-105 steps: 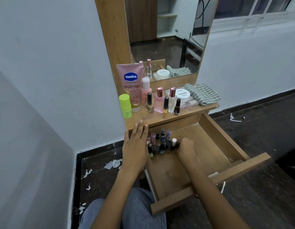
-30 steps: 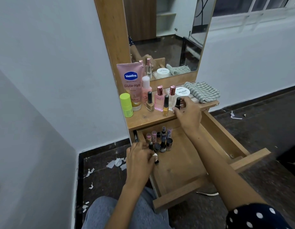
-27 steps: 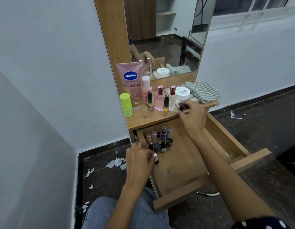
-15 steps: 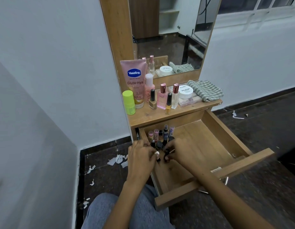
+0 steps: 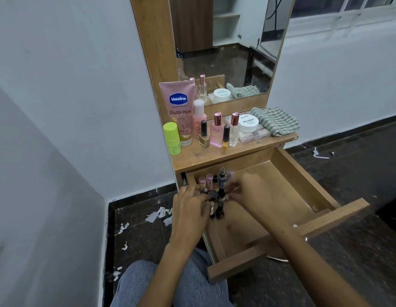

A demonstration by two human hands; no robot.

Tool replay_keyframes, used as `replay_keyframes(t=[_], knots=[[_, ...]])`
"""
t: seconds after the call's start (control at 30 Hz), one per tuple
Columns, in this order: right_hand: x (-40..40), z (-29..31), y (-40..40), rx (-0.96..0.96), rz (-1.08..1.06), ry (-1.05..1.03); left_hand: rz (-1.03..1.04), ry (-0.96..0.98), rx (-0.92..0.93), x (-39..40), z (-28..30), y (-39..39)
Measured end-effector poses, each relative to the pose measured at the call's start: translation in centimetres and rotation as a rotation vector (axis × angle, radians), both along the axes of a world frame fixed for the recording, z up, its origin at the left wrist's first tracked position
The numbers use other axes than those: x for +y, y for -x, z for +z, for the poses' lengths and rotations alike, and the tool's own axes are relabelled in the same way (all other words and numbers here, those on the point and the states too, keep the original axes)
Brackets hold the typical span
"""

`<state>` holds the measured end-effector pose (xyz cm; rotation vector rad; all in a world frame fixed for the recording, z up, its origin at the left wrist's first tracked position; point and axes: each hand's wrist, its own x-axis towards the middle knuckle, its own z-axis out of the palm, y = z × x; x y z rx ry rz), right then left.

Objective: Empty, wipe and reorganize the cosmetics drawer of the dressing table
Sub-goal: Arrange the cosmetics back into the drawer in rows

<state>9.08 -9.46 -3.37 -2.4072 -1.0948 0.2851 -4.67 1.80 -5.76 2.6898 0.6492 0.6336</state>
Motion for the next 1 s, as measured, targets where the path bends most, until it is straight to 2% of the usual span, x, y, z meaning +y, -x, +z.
replay_keyframes(t=[0.07, 0.17, 0.47, 0.73, 0.9, 1.0], knots=[[0.4, 2.1, -0.5, -0.013, -0.133, -0.236, -0.055, -0.05, 0.018, -0.1, 0.0, -0.3], [2.2, 4.0, -1.4, -0.153, -0.296, -0.516, -0.123, -0.096, 0.063, -0.4, 0.0, -0.9], [6.3, 4.3, -3.4, -0.326, -0.338, -0.445, -0.137, -0.131, 0.11, -0.6, -0.1, -1.5], [5.5, 4.3, -2.8, -0.141, -0.379, -0.495, -0.124, -0.107, 0.077, -0.6, -0.6, -1.5], [1.2, 3.7, -1.6, 0.073, -0.168, -0.622, -0.077, -0.058, 0.007, 0.6, -0.5, -1.0], [-1.0, 1.6, -0.6, 0.181, -0.076, -0.505, -0.026, -0.055, -0.045, 1.4, 0.2, -0.8]])
